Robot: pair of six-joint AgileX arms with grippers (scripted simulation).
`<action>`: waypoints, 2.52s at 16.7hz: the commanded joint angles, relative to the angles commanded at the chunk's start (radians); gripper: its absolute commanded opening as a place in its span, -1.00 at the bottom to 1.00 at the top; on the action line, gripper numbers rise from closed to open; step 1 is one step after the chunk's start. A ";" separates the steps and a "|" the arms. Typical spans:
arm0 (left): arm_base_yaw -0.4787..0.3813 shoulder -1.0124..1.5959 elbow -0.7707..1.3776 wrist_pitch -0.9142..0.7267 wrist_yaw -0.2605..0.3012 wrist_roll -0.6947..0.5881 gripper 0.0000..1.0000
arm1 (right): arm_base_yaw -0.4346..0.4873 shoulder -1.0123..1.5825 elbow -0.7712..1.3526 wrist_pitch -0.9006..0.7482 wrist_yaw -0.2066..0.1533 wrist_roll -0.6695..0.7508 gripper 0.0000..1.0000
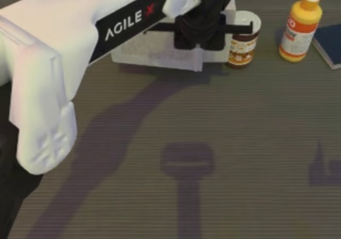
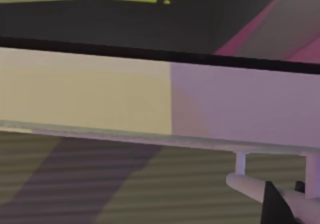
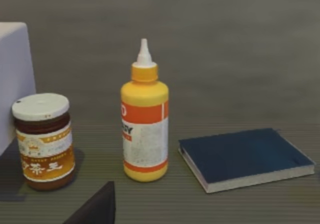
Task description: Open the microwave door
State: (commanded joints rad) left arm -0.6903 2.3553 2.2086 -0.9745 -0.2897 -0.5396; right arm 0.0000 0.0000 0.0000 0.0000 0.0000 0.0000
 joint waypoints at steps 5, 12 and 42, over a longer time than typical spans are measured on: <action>0.000 0.000 0.000 0.000 0.000 0.000 -1.00 | 0.000 0.000 0.000 0.000 0.000 0.000 1.00; 0.000 0.000 0.000 0.000 0.000 0.000 -1.00 | 0.000 0.000 0.000 0.000 0.000 0.000 1.00; 0.003 -0.072 -0.124 0.068 0.025 0.056 -1.00 | 0.000 0.000 0.000 0.000 0.000 0.000 1.00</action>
State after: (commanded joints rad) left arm -0.6870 2.2837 2.0843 -0.9063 -0.2643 -0.4838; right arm 0.0000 0.0000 0.0000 0.0000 0.0000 0.0000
